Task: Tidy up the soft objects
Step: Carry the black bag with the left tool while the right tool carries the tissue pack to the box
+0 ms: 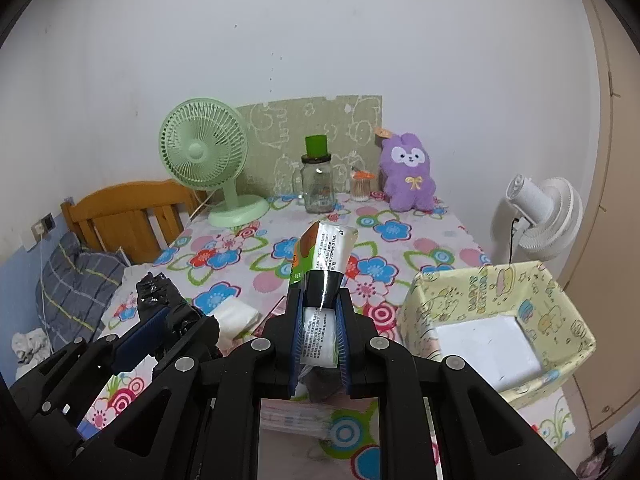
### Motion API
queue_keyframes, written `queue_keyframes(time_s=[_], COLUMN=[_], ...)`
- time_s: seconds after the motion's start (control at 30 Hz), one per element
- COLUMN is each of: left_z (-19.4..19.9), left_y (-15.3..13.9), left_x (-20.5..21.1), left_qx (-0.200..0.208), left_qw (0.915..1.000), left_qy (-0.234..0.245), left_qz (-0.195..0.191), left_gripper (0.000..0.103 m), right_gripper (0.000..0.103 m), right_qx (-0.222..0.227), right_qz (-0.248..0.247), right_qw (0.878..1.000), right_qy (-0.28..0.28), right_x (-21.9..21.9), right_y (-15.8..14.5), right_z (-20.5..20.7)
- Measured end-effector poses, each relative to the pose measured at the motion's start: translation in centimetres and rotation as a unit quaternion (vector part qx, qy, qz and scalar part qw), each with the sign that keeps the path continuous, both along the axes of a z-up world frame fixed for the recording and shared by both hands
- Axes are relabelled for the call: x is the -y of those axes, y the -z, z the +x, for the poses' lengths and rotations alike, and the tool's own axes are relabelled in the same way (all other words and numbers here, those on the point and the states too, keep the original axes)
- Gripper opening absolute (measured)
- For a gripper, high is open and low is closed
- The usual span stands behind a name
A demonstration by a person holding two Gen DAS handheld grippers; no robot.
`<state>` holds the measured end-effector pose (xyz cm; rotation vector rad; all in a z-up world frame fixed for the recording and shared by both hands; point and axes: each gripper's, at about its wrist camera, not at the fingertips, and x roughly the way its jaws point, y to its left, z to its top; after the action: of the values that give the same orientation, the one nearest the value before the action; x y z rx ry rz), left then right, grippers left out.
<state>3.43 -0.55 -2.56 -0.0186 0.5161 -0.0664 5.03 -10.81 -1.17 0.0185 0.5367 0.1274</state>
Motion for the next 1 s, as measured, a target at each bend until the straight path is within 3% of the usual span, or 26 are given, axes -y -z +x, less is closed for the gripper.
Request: queue_keyframes(time_s=[1.0], left_z=[2.8], left_y=[-1.2], left_x=[8.7], left_qx=[0.01], left_qw=[0.998], left_qy=[0.062], left_qz=[-0.008], left_gripper=[0.028], right_gripper=[0.018], right_qx=[0.012], right_qz=[-0.002], right_qw=[0.999], right_qy=[0.038], right_x=[8.4], right_y=[-1.7], right_z=[1.9])
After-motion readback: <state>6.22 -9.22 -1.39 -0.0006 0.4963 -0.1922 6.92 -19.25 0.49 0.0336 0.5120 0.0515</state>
